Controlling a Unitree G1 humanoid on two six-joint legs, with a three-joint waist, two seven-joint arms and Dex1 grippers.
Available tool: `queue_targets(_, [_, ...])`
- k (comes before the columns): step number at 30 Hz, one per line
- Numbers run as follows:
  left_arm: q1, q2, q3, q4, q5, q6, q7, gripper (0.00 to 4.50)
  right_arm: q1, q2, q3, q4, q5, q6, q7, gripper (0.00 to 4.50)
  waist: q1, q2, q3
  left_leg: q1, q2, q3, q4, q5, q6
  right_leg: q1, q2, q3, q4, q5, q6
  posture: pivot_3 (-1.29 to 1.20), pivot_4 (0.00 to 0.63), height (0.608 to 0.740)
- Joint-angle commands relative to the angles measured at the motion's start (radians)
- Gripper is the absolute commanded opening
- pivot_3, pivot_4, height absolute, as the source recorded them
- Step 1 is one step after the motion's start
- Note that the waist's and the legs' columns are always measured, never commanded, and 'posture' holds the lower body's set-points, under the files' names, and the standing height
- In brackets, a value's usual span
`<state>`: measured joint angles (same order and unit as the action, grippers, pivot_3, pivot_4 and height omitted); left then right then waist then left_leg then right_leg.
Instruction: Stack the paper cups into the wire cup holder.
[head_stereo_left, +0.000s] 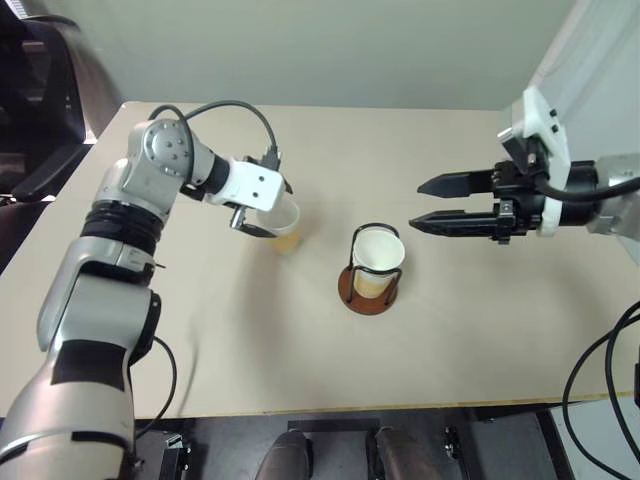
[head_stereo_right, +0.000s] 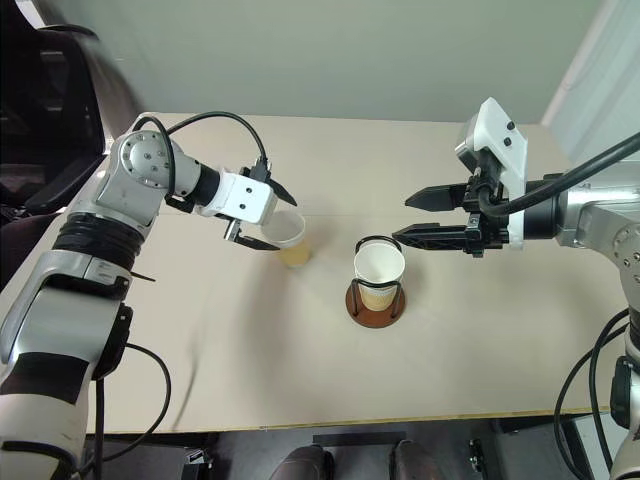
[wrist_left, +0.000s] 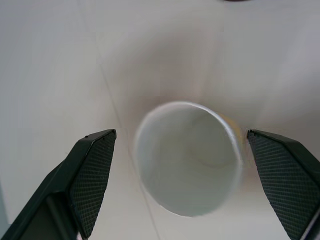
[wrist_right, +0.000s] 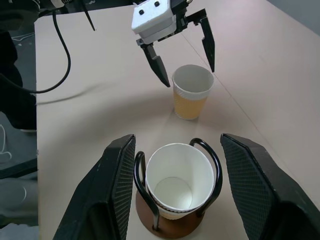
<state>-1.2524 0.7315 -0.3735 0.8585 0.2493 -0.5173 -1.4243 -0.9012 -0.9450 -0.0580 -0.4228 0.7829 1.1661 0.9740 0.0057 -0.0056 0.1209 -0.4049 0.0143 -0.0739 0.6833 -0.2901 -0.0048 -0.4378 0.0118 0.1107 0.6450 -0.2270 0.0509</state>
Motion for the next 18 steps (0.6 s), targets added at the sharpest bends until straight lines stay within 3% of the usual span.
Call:
queue_targets(1, [0.000,0.025,0.002,-0.054,0.011,0.000,-0.017,4.50,-0.015,-0.035,-0.033,0.002,0.020,-0.004,0.009,2.68,0.001,0.000,0.000,0.000,0.000,-0.001,0.000,0.000,0.000,0.000,-0.001,0.000,0.000,0.000,0.000,0.00,0.150,0.740])
queue_targets(18, [0.023,-0.039,-0.044,0.094,0.123,-0.094,0.159,4.50,0.017,-0.053,-0.024,0.000,0.030,-0.029,0.004,2.68,0.005,0.000,0.000,0.000,-0.001,0.000,0.001,0.000,0.000,0.000,-0.001,-0.001,0.000,0.000,0.000,0.00,0.150,0.740])
